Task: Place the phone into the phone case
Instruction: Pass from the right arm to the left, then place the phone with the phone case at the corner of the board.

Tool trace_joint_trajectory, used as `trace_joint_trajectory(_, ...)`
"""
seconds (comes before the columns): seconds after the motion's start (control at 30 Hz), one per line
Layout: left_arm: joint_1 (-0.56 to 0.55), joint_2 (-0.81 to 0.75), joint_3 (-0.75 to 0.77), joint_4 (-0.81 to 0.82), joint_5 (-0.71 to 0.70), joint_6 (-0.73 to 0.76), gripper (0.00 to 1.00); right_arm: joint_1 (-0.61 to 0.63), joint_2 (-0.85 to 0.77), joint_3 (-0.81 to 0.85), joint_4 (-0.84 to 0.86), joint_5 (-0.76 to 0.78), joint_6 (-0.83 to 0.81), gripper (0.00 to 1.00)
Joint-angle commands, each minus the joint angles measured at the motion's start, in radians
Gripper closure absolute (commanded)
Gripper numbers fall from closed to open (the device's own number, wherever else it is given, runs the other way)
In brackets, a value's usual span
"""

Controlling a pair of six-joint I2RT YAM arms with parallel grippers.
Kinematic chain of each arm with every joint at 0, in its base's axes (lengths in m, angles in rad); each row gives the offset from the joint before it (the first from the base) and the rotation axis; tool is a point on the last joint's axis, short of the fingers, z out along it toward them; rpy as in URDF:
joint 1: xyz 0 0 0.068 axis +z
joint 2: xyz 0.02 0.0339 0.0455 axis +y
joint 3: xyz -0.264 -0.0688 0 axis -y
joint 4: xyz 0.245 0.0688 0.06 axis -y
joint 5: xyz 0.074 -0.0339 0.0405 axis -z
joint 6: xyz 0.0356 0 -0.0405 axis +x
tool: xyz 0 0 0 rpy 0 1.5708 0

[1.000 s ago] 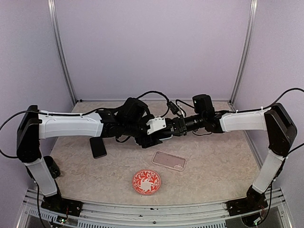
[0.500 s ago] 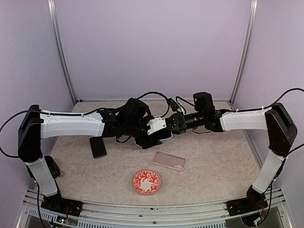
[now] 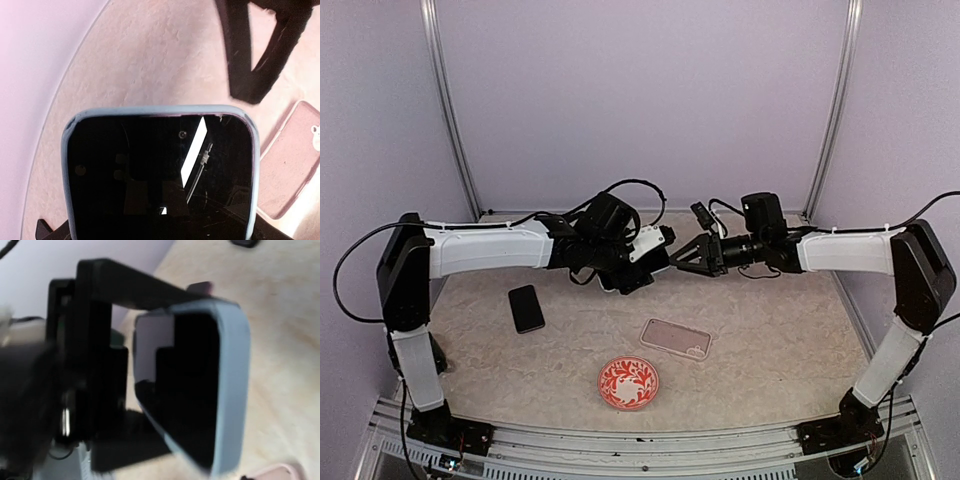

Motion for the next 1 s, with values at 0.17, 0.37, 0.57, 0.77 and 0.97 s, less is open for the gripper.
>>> trace_joint_trajectory(0.17,0.111,0.081,0.158,-0.093,-0.035,-0.208,0.48,-0.058,-0.108,-0.063,-0.074,0.175,-0.046,0.31)
trace_joint_trajectory(0.37,0.201,0.129,0.229,-0.098,0.033,-0.358,0.46,-0.065,-0.120,-0.074,-0.066,0.178,-0.044,0.30)
trace_joint_trajectory(0.57,0.303,0.156,0.239,-0.037,0.062,-0.504,0.46,-0.067,-0.124,-0.079,-0.060,0.172,-0.039,0.30)
trace_joint_trajectory(0.77,0.377,0.199,0.252,0.018,0.040,-0.625,0.46,-0.067,-0.129,-0.080,-0.061,0.170,-0.038,0.30)
trace_joint_trajectory(0.97,0.408,0.276,0.335,0.014,-0.055,-0.668,0.46,-0.066,-0.131,-0.083,-0.059,0.166,-0.033,0.30)
